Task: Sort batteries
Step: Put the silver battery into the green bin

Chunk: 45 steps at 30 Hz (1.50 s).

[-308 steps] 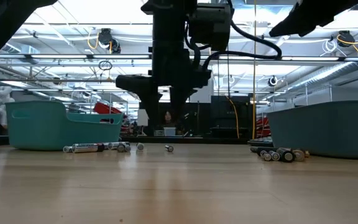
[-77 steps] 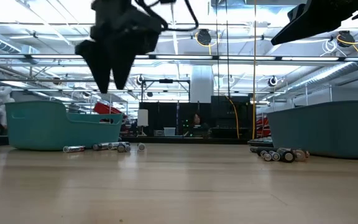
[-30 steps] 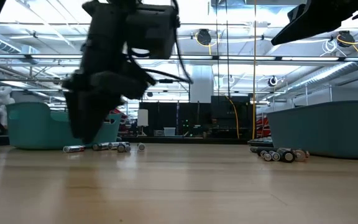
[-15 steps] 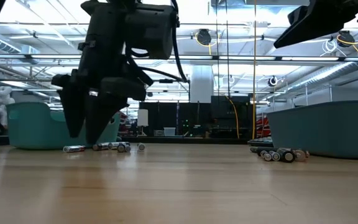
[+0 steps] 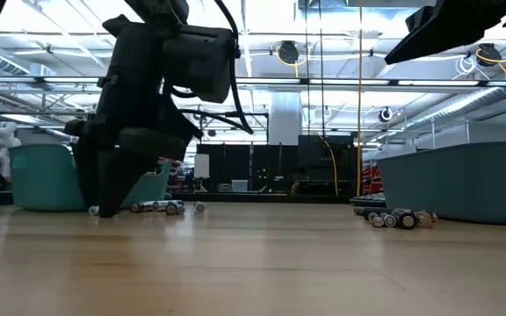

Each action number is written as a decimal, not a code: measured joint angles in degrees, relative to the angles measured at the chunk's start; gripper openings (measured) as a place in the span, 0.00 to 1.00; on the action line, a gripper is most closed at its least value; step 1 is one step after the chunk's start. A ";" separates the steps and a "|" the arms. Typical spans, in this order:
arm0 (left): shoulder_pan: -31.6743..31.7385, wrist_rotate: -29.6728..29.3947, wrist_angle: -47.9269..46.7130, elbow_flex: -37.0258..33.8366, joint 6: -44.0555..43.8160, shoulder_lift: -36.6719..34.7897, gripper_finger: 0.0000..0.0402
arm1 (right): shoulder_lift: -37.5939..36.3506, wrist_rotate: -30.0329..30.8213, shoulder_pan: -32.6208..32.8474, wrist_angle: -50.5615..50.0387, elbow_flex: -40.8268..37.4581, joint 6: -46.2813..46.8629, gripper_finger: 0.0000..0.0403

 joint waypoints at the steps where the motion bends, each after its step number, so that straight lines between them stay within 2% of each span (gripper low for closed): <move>1: 0.17 0.05 0.50 -0.26 0.66 -0.02 0.53 | 0.02 0.00 0.00 0.64 0.00 -0.20 0.19; 4: 0.76 0.46 1.48 -1.26 2.59 0.00 0.49 | 0.01 -0.02 0.00 1.74 0.00 -0.77 0.19; 6: 1.01 0.71 2.16 -1.86 3.94 -0.02 0.43 | 0.01 -0.02 0.00 1.63 0.00 -0.84 0.19; 13: 1.13 -1.05 2.49 -2.22 6.46 0.13 0.05 | 0.00 -0.02 0.00 1.51 0.00 -0.85 0.19; 17: 1.14 -1.44 2.34 -2.26 6.47 0.15 0.02 | 0.02 -0.02 0.00 1.53 -0.01 -0.93 0.19; 24: 1.14 -0.82 1.20 -1.00 4.82 0.37 0.04 | 0.00 -0.02 0.00 1.53 0.00 -0.86 0.19; 32: 1.79 -2.91 -0.27 2.28 -2.65 0.39 0.27 | 0.00 -0.02 0.00 1.64 0.00 -0.79 0.19; 36: 1.78 -2.42 0.20 2.35 -5.85 0.37 0.34 | 0.01 -0.02 0.00 1.55 0.00 -0.80 0.19; 45: 1.75 2.35 0.83 3.23 -10.58 0.26 0.37 | 0.01 -2.64 0.00 1.61 -0.01 -2.24 0.19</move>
